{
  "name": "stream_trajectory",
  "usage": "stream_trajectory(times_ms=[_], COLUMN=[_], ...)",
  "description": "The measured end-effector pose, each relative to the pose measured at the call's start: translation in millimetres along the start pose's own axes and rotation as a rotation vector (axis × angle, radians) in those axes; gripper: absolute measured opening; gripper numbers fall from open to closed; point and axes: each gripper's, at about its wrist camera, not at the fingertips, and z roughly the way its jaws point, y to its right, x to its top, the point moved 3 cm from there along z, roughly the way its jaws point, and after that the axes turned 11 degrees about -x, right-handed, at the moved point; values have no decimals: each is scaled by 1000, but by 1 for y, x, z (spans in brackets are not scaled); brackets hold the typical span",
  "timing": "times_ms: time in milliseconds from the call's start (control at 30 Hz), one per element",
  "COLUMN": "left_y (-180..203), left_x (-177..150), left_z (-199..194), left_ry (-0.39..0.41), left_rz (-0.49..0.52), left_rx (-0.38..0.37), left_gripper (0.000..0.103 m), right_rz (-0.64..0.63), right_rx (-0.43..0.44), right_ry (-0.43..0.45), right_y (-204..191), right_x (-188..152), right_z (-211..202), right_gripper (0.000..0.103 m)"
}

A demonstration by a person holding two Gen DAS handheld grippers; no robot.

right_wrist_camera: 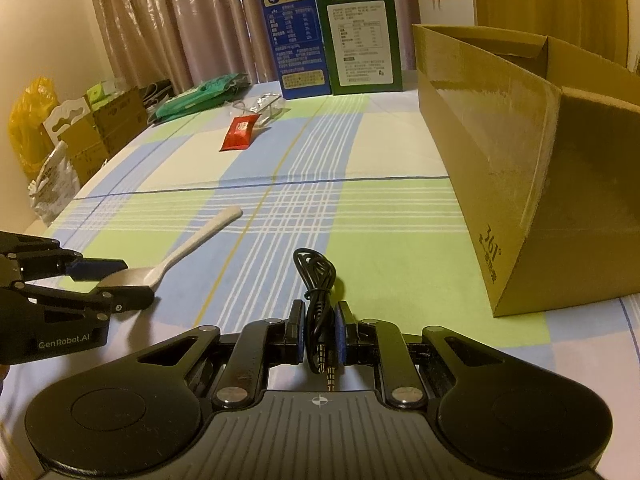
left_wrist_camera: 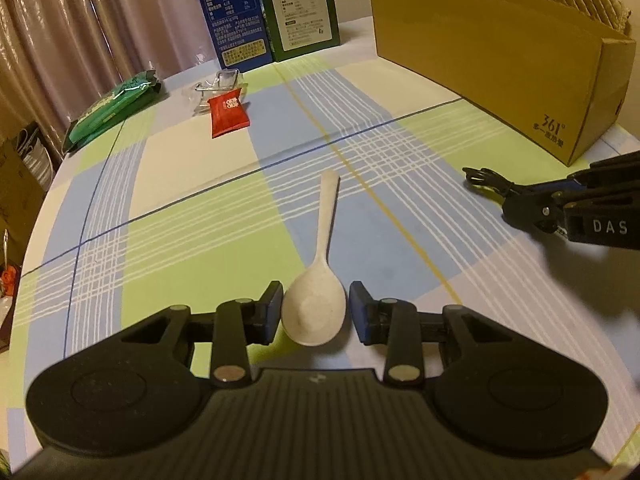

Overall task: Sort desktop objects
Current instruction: 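Lift the spoon with the left gripper while the right lifts the cable, then carry the spoon with the left gripper while the right carries the cable to the cardboard box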

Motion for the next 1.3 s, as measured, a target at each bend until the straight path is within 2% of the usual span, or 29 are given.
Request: stream_trajectory(times_ms=[200,400,1033,1300], left_y=[-5,-3,17,17], left_x=[1,0,9,22], left_z=[0,-3,-17,-30], left_ry=[-9,-11,83,120], left_rz=[-40,-40,-122,-167], left_rx=[-18,-32,-103,-94], left_gripper=[28,28,27,27], right_rz=[3,15,26,-9], right_rx=[1,3,-4,-28], right_ry=[1,3,20,60], right_y=[0,0,1,-1], right_x=[0,1,4,11], right_z=[-1,0,-7,-28], right_gripper=[12,12,11,11])
